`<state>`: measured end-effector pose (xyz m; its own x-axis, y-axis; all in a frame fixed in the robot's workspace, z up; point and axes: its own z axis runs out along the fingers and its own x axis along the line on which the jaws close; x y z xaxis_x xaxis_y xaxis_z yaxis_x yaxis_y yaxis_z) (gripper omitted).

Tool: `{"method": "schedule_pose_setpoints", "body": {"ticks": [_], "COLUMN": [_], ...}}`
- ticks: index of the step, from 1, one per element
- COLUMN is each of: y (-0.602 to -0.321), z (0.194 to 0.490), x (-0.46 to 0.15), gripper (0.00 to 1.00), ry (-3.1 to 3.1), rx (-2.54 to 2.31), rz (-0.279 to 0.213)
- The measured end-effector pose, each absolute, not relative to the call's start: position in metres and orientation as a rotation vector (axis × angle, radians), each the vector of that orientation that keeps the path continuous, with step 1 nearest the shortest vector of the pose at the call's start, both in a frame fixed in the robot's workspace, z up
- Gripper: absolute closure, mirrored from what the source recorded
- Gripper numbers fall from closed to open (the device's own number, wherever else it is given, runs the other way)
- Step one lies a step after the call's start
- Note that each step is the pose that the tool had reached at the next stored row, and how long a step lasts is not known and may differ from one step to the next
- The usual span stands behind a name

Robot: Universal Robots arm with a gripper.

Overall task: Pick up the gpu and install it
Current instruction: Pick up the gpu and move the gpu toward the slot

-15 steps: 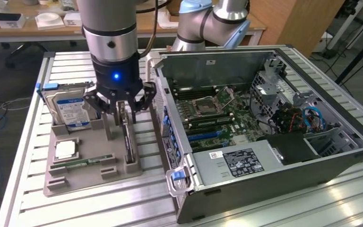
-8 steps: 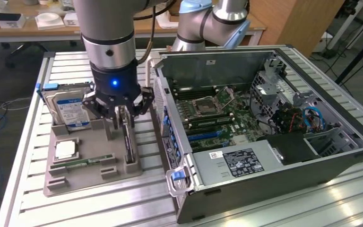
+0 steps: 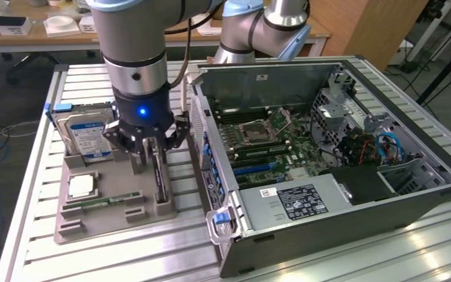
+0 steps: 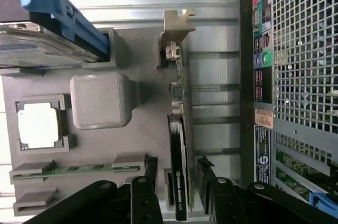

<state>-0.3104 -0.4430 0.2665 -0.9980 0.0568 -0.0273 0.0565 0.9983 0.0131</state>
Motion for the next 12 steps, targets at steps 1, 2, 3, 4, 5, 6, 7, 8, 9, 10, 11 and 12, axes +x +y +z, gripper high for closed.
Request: {"method": "schedule_pose_setpoints", "body": {"ticks": [1,2,3,4,5,6,7,8,9,10,11,12], "y": [-0.443,-0.443,-0.443,-0.443,-0.443,-0.443,-0.443,-0.443,-0.443,-0.443,-0.443,-0.443], "z": [0.265,0.263,0.261,0.259,0.257,0.256,0.254,0.252,0.25,0.248,0.247,0.245], "x": [-0.31,-0.31,-0.31,-0.31,-0.309,-0.308,-0.308,-0.307,-0.307,-0.307,-0.307,-0.307], "gripper": [0.57,0.57,0.57,0.57,0.57,0.57,0.57,0.57,0.57,0.57,0.57,0.57], "ry": [3.113,3.113,3.113,3.113,3.113,3.113,3.113,3.113,3.113,3.113,3.113,3.113], "rx": [0.087,0.085,0.082,0.077,0.072,0.067,0.063,0.061,0.061,0.06,0.06,0.06], "rz": [0.019,0.019,0.019,0.019,0.02,0.02,0.02,0.02,0.02,0.02,0.02,0.02]}}
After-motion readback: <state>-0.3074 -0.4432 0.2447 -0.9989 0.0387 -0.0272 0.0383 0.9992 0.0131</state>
